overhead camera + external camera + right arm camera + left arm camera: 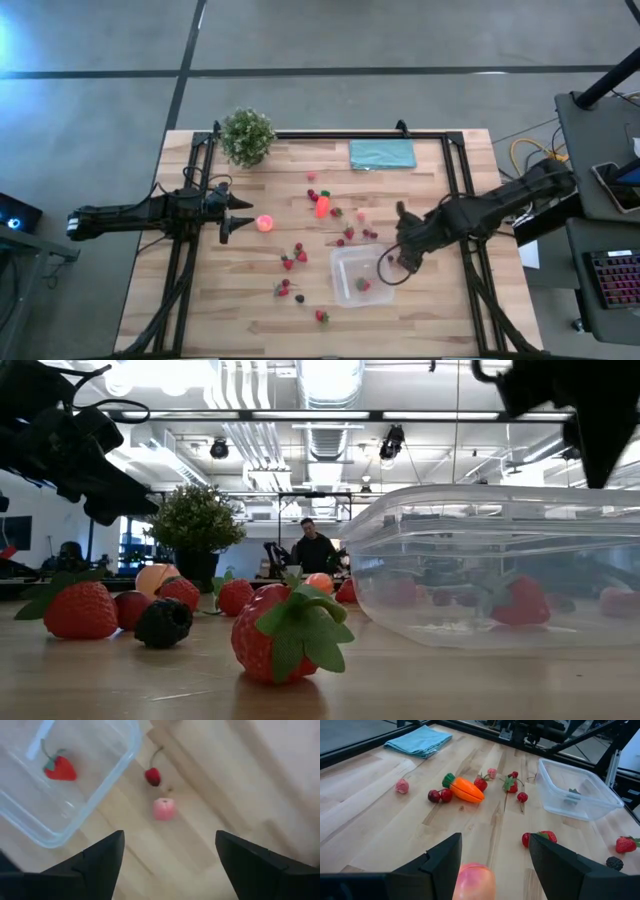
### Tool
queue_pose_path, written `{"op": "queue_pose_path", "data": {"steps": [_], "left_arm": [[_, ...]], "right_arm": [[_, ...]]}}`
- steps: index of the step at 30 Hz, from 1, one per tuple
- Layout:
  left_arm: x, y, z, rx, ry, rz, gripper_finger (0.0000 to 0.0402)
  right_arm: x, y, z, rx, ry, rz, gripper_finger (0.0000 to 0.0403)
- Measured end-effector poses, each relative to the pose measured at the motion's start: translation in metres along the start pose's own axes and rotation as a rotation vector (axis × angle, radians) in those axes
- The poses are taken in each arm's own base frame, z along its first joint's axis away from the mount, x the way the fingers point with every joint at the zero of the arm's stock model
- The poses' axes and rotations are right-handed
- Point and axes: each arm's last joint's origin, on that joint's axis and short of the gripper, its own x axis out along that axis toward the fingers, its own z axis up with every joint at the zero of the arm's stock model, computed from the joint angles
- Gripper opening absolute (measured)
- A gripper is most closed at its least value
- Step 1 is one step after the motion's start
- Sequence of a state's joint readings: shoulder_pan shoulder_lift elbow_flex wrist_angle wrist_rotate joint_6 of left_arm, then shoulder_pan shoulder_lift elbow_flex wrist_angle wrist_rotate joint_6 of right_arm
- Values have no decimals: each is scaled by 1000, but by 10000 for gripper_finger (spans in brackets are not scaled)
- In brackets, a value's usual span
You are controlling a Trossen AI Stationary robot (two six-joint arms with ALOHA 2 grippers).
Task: Pick and placing Produce into tupperware
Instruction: Put the pink peach into the transparent container
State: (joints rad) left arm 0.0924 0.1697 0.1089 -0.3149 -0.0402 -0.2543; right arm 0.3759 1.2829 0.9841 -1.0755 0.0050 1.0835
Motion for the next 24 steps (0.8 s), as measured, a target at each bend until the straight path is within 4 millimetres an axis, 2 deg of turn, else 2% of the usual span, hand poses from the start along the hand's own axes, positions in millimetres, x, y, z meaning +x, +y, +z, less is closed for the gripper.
{"op": "queue_pose_path", "data": {"steps": [3, 6, 12, 18, 24], "left_arm": [[0, 0, 0, 0, 0, 0, 217], [0, 0, 0, 0, -1, 0, 217], [0, 0, 0, 0, 0, 0, 217], [0, 0, 0, 0, 0, 0, 217], [0, 0, 0, 0, 0, 0, 217]], "right_arm": [[18, -6, -6, 28, -30, 45, 300], [33, -13, -12, -3, -70, -43, 299], [45, -14, -25, -119, -184, -143, 299], [56, -6, -38, -222, -212, -145, 295], [85, 10, -50, -312, -198, -132, 293]]}}
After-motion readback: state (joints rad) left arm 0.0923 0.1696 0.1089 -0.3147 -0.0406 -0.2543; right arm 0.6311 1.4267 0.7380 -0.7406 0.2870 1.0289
